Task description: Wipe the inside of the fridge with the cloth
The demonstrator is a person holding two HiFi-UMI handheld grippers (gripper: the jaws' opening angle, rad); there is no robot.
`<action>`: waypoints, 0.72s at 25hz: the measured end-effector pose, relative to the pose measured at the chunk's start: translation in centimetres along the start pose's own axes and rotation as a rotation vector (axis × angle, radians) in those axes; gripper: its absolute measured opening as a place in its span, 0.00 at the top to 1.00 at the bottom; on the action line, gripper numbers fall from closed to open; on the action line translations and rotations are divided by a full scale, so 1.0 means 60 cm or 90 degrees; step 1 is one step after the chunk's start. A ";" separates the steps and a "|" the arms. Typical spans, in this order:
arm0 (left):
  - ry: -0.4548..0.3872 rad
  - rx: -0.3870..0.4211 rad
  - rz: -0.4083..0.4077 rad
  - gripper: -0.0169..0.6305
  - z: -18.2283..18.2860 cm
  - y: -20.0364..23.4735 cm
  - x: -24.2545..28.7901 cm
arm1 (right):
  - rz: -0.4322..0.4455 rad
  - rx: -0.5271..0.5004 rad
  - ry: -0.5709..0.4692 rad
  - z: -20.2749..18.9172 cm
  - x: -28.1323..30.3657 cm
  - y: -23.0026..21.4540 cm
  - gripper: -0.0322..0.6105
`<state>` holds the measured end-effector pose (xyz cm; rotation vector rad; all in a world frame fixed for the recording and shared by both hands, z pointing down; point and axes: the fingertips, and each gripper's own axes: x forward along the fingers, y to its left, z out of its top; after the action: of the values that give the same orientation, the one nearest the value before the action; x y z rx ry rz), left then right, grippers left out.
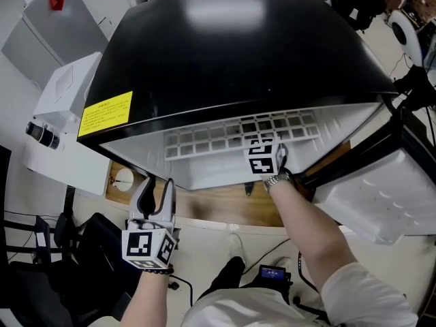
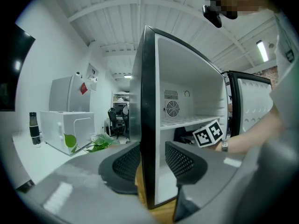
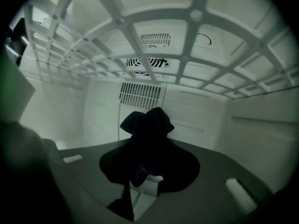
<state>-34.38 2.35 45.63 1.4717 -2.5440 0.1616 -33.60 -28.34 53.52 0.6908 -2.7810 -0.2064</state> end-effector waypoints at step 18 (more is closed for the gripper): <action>0.002 0.005 0.000 0.72 -0.001 0.000 0.001 | -0.104 0.016 0.054 -0.033 -0.024 -0.092 0.79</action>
<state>-34.40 2.32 45.68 1.4732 -2.5437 0.1731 -29.40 -32.61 53.97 0.9129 -2.6523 -0.1697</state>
